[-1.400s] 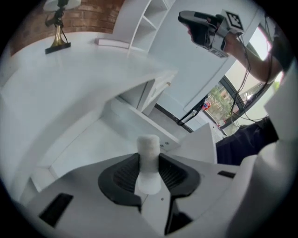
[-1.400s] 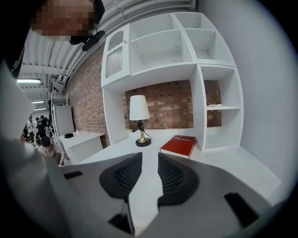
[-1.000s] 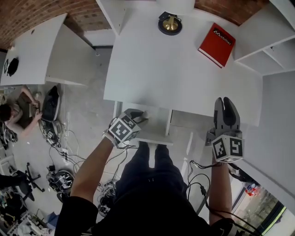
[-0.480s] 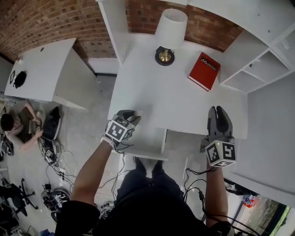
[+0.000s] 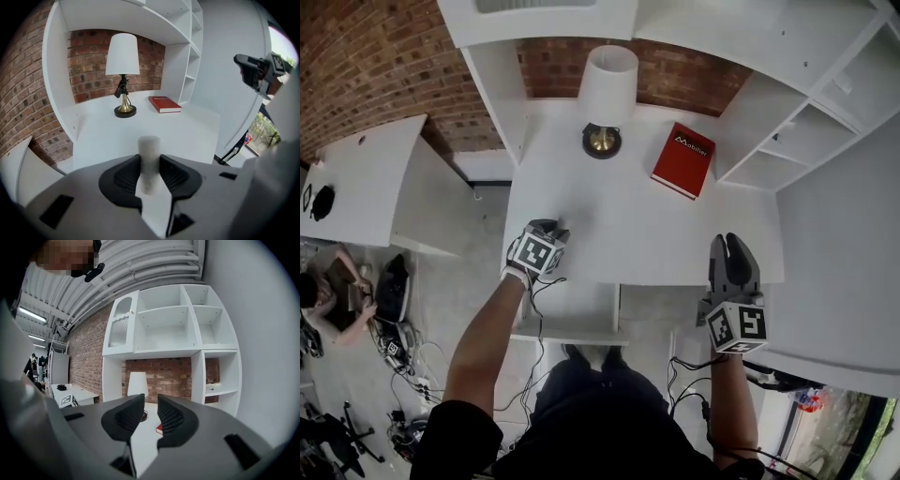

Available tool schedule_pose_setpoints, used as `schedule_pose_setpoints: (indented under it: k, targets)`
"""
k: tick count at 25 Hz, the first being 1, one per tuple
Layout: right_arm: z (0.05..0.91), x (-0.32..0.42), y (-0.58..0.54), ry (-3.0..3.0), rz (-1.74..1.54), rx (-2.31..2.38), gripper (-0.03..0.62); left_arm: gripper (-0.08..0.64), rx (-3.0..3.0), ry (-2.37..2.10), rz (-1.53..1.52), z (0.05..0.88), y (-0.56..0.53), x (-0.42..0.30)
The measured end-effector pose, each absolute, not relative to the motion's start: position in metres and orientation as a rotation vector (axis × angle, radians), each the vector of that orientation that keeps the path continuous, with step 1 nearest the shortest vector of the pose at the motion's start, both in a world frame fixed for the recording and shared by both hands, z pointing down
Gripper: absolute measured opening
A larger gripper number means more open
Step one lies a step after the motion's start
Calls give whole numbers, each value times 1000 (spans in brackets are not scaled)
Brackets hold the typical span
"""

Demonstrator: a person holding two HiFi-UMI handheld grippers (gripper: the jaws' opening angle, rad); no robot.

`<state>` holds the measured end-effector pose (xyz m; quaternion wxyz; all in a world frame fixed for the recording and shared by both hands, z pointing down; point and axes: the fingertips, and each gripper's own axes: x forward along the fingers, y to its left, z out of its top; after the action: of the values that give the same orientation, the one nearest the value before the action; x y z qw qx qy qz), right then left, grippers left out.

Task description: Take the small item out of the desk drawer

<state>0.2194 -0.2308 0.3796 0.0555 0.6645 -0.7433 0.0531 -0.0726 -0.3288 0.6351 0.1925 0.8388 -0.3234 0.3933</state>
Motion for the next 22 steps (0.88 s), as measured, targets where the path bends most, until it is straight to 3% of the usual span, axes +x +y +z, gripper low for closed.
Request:
schedule_pose_setpoints:
  k: [10, 15, 22]
  targets:
    - [414, 246, -225, -2153, 239, 2029, 84, 126, 2318, -871, 1408, 689, -374, -58]
    - [417, 249, -219, -2132, 243, 2037, 83, 129, 2277, -893, 1418, 707, -377, -56]
    - [406, 259, -220, -2152, 224, 2041, 83, 224, 2273, -942, 1420, 704, -368, -49]
